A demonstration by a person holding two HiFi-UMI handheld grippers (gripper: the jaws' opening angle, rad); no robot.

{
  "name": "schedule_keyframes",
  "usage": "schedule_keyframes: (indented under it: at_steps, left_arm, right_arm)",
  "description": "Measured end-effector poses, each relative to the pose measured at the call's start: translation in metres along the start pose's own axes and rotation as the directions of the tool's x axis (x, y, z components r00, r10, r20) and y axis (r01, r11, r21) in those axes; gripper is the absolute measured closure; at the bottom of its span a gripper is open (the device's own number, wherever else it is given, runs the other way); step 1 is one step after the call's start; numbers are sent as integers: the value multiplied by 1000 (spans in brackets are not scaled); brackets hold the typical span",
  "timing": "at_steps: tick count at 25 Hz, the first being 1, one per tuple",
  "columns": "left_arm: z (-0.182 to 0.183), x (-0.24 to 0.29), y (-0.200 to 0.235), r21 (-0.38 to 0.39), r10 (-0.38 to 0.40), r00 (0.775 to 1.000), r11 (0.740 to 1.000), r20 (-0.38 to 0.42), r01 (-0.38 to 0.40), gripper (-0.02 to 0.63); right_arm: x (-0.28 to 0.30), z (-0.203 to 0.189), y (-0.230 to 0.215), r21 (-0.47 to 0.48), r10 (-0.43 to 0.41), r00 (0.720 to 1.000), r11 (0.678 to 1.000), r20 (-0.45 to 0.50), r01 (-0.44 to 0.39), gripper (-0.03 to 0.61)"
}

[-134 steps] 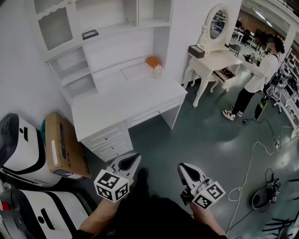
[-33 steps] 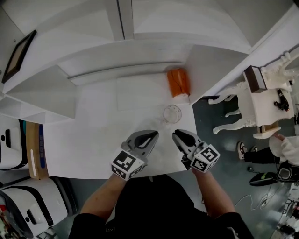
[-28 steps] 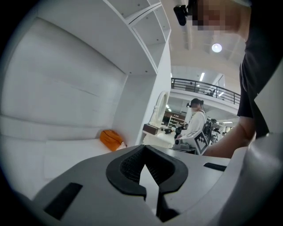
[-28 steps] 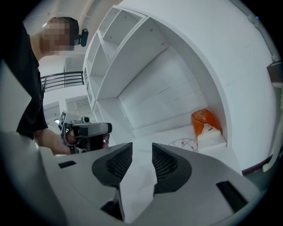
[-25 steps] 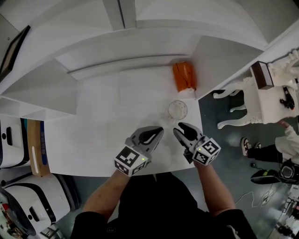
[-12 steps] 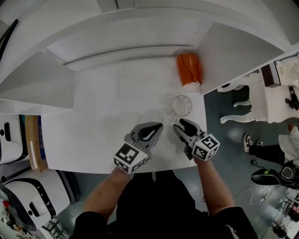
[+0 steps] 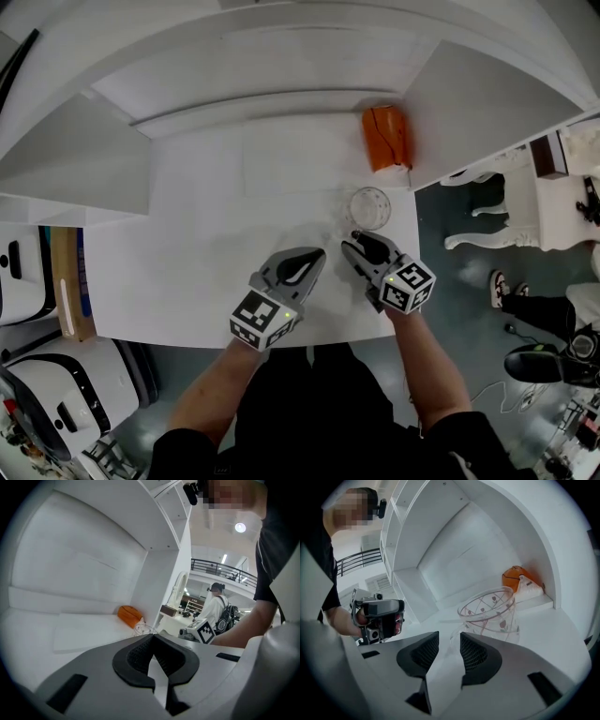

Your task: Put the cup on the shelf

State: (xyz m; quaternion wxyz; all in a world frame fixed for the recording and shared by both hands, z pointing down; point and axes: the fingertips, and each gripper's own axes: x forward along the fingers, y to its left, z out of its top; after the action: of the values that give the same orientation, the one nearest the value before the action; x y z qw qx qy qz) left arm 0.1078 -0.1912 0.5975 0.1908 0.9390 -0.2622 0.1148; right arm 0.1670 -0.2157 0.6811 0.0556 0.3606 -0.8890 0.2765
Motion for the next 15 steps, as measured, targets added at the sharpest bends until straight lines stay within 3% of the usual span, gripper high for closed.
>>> schedule_keyframes:
  at_steps: [3, 7, 15]
  left_arm:
    - [-2, -6, 2, -8, 13, 1000, 1000, -4, -13, 603]
    - [-1, -16, 6, -17, 34, 999, 999, -3, -34, 603]
    - [-3, -24, 8, -28, 48, 999, 998, -1, -48, 603]
  right_arm:
    - [6, 0, -2, 26, -21, 1000, 999, -3, 21, 458]
    - [9, 2, -7, 60, -61, 998, 996, 3, 61, 520]
    - [-6, -12, -3, 112, -95, 995, 989, -34, 98, 533]
